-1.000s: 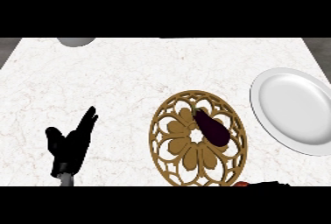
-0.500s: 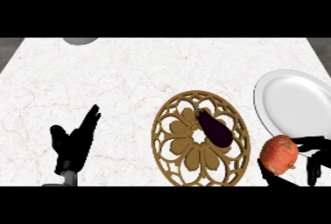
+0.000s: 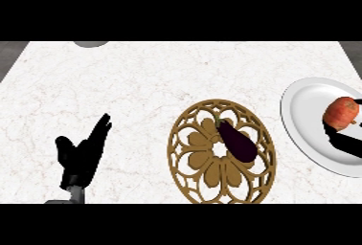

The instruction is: Pick the squash from the placemat and place it in the plate

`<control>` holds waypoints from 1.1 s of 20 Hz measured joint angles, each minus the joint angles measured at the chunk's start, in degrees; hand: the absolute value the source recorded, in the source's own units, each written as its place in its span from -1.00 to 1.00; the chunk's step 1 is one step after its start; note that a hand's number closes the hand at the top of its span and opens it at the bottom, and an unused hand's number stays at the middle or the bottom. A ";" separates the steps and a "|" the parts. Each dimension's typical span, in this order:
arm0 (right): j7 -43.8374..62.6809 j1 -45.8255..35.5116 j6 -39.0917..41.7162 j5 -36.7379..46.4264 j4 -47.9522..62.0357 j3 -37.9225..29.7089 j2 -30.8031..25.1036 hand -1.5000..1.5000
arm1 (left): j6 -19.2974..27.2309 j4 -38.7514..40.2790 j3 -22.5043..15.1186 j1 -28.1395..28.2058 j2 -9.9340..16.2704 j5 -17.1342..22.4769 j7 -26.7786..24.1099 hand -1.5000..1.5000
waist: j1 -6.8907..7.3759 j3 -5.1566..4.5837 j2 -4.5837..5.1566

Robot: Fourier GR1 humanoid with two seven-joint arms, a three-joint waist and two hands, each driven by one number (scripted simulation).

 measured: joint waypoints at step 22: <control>-25.52 -30.30 26.43 -3.55 59.37 -5.73 0.50 -1.00 | -0.70 1.26 0.29 -2.25 -0.86 -0.38 1.06 0.00 | 1.26 0.04 0.55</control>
